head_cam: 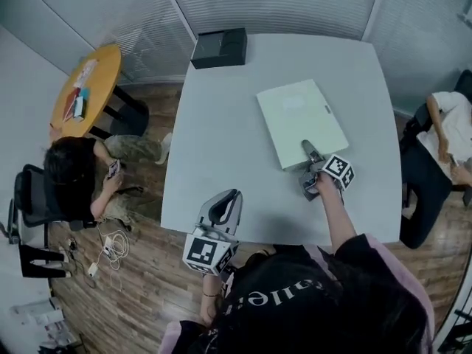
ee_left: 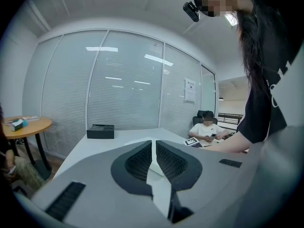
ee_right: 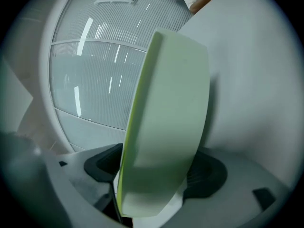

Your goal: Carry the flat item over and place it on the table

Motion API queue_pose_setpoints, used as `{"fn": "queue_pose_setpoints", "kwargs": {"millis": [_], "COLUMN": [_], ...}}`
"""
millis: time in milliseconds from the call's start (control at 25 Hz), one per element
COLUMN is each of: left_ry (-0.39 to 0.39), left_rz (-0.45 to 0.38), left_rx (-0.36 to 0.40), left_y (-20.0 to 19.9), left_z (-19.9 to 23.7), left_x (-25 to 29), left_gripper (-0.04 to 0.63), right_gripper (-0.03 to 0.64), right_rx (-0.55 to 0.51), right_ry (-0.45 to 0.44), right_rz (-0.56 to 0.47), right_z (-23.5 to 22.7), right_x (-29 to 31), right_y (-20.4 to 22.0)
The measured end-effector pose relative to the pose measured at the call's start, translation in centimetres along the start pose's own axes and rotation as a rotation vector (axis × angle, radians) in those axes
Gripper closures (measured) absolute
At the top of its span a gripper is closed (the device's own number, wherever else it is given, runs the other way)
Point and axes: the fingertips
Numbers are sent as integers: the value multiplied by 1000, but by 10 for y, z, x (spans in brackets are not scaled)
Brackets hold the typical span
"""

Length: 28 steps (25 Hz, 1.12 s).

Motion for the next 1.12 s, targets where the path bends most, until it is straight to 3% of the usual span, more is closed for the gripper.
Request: {"fn": "queue_pose_setpoints", "kwargs": {"millis": [640,960,1120], "left_ry": [-19,-7,14], "left_rz": [-23,-46,-53], "left_rx": [13,20,28], "left_y": [-1,-3,-4], "left_z": [1,-2,-10], "left_x": [-28,-41,-44], "left_gripper": [551,551,551], "right_gripper": [206,207,207], "right_rx": [-17,-30,-43], "right_ry": [340,190,69], "right_rz": [21,-15,-14], "right_z": [-44,-13,10], "right_x": [-30,-51,-71], "right_y": [13,15,23]}}
Point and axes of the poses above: the fingertips, and each gripper's own axes: x forward along the fingers, z to its left, y out of its underside, and after that the axes turned 15 degrees about y, right-handed
